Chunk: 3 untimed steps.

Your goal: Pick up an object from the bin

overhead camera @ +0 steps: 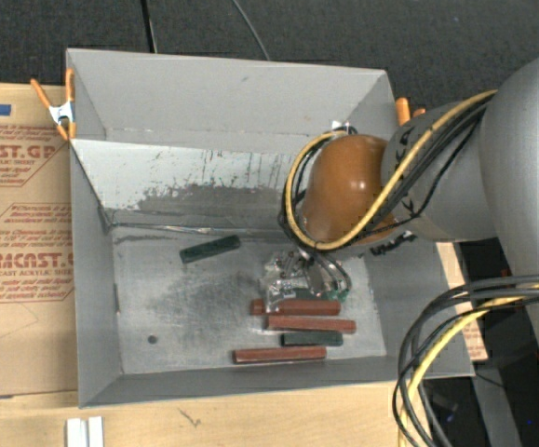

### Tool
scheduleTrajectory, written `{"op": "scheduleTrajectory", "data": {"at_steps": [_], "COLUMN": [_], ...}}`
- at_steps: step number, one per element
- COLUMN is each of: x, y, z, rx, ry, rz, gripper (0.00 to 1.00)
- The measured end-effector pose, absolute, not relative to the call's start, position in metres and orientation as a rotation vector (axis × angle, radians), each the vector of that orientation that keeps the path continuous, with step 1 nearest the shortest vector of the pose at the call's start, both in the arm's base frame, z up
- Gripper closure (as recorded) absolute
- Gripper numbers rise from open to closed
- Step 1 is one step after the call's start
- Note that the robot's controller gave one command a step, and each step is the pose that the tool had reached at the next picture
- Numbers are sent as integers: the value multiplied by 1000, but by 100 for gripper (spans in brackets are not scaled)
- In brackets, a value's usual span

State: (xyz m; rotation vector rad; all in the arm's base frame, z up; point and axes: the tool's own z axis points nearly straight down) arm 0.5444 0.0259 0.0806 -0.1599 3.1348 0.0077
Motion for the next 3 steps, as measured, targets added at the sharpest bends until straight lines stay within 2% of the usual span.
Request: {"op": "scheduleTrajectory", "data": {"at_steps": [1, 2, 3], "x": [549, 549, 508], "y": [25, 25, -22], "z": [79, 79, 80], "rx": [-155, -154, -376], "ry": [3107, 3107, 3083], "rz": [8, 8, 4], "gripper": [0, 0, 100]}}
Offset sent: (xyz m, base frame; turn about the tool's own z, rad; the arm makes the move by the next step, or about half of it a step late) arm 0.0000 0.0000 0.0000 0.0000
